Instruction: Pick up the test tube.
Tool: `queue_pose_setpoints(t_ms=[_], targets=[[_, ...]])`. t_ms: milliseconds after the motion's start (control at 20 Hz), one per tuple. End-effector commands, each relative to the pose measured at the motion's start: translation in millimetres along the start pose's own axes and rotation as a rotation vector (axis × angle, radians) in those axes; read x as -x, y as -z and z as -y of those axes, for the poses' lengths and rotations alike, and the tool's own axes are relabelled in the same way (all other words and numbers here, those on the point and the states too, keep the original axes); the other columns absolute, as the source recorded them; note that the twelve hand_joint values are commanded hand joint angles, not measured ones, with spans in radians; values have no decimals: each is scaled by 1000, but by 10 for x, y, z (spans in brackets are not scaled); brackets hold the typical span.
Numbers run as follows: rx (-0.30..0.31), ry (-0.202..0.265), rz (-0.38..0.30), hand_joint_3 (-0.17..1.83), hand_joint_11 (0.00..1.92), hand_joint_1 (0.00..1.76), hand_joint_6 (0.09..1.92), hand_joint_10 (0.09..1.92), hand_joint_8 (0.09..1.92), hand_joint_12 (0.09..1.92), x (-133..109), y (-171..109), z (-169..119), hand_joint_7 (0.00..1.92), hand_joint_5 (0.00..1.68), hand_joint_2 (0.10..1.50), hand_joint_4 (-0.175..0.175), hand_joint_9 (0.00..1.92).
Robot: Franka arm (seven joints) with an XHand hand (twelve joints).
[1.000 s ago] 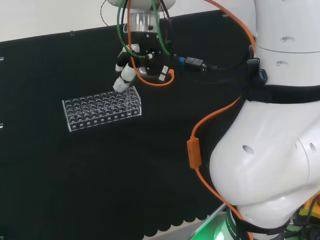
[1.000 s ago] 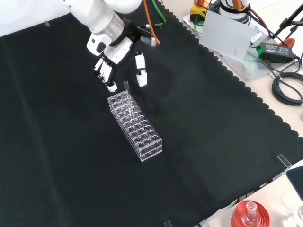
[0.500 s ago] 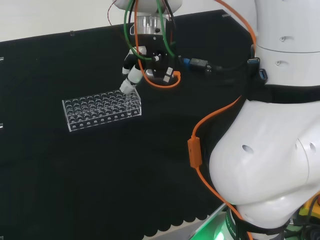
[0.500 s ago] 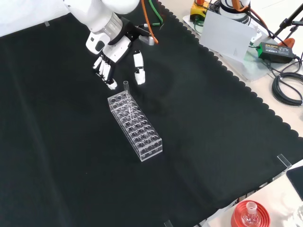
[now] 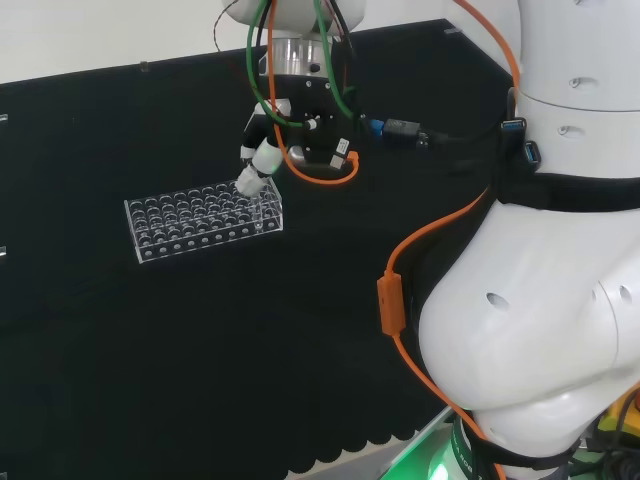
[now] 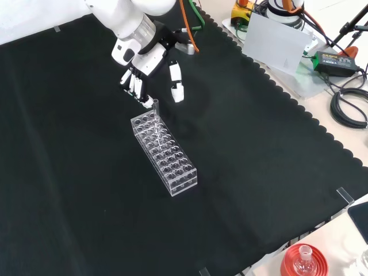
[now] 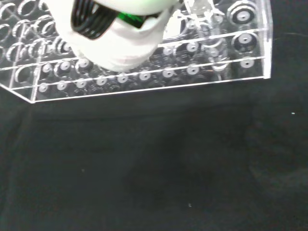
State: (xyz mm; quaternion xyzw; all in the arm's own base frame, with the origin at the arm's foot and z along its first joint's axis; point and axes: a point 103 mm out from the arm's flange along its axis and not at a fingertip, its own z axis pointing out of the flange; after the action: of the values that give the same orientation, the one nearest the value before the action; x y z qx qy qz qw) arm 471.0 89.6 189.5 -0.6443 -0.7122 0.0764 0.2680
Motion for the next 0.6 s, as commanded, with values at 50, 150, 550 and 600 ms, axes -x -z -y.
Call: queue_pose_setpoints(t_ms=[50,150,550,600], targets=[[8,17,4,693,0,1070,918,856,770,1558,-92,0,-35,775,656,638,-51,542],[12,17,10,699,0,1078,917,847,766,1571,-109,1,-47,797,670,636,-54,561],[29,-3,67,745,94,1150,910,785,735,1565,-90,-32,-108,956,779,633,-87,686],[31,-5,72,750,110,1156,905,775,726,1560,-83,-37,-115,986,798,632,-94,707]])
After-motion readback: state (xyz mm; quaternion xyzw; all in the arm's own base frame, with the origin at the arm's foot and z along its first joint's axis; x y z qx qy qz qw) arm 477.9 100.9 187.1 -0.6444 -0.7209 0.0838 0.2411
